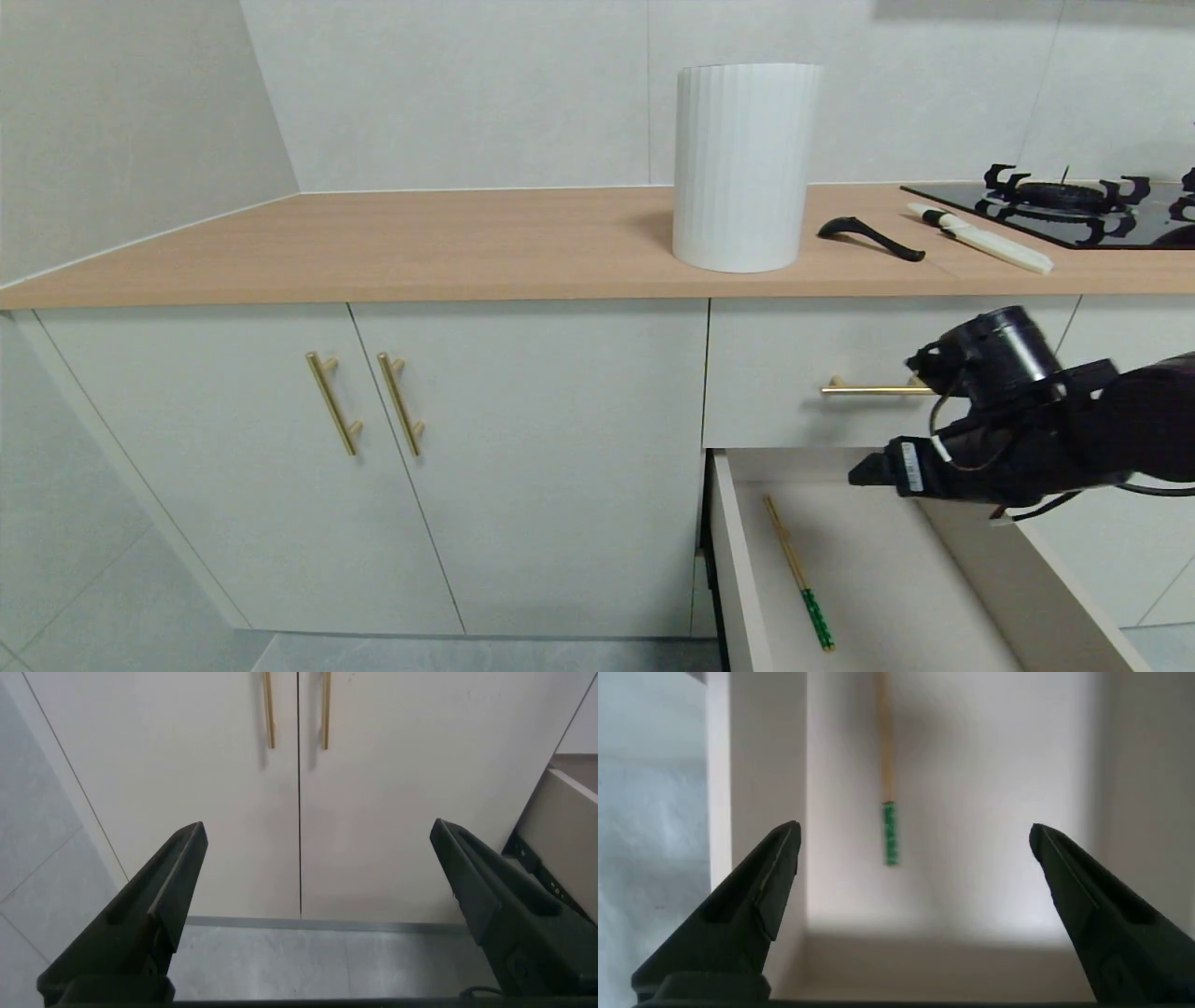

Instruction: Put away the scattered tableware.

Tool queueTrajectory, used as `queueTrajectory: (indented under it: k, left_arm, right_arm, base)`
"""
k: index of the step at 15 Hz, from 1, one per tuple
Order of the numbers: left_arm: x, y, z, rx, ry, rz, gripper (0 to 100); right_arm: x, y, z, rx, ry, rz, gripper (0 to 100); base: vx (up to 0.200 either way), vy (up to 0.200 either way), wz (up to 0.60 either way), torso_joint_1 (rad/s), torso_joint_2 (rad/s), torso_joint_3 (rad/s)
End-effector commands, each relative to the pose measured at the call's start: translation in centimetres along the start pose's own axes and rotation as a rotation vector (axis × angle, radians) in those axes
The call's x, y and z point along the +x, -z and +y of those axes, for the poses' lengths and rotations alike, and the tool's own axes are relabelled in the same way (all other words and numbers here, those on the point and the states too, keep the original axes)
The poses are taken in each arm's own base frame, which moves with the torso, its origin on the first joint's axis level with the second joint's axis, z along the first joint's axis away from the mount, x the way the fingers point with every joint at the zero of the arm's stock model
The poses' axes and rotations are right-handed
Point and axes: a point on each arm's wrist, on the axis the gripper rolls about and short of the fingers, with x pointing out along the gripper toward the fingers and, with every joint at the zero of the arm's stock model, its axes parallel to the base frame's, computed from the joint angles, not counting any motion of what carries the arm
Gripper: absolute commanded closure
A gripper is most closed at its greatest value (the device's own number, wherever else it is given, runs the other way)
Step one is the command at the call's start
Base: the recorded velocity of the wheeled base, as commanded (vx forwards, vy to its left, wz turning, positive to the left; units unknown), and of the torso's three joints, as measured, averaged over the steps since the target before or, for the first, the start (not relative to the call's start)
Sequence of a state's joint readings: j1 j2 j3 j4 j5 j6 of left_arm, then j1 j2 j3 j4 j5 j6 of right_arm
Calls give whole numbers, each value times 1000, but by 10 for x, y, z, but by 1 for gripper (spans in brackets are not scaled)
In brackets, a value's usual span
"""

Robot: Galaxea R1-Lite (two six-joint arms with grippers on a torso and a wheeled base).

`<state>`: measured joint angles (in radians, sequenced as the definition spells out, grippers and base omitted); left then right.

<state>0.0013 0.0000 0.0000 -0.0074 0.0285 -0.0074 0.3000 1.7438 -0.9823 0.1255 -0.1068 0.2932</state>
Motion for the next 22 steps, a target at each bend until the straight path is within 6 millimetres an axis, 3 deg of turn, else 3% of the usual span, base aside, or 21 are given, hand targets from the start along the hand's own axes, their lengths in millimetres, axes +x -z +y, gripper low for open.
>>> queueTrajectory:
  k: [1,7,15,22]
  left_arm:
    - [0,0,0,0,-1,0,0]
    - [0,0,0,0,-1,0,0]
    - [0,0,0,0,-1,0,0]
    - [0,0,0,0,-1,0,0]
  right_arm:
    - [-64,-6,-25,-22,-8,-136,0]
    - [-86,-7,-29,-16,-5,-210,0]
    - [-85,-6,-28,-19,-3,-204,0]
    - [-83,-4,-29,-38,1,-195,0]
  base:
    - [0,0,0,0,0,0]
    - [0,0,0,0,0,0]
    - [0,0,0,0,0,0]
    - [0,0,0,96,-357,-275]
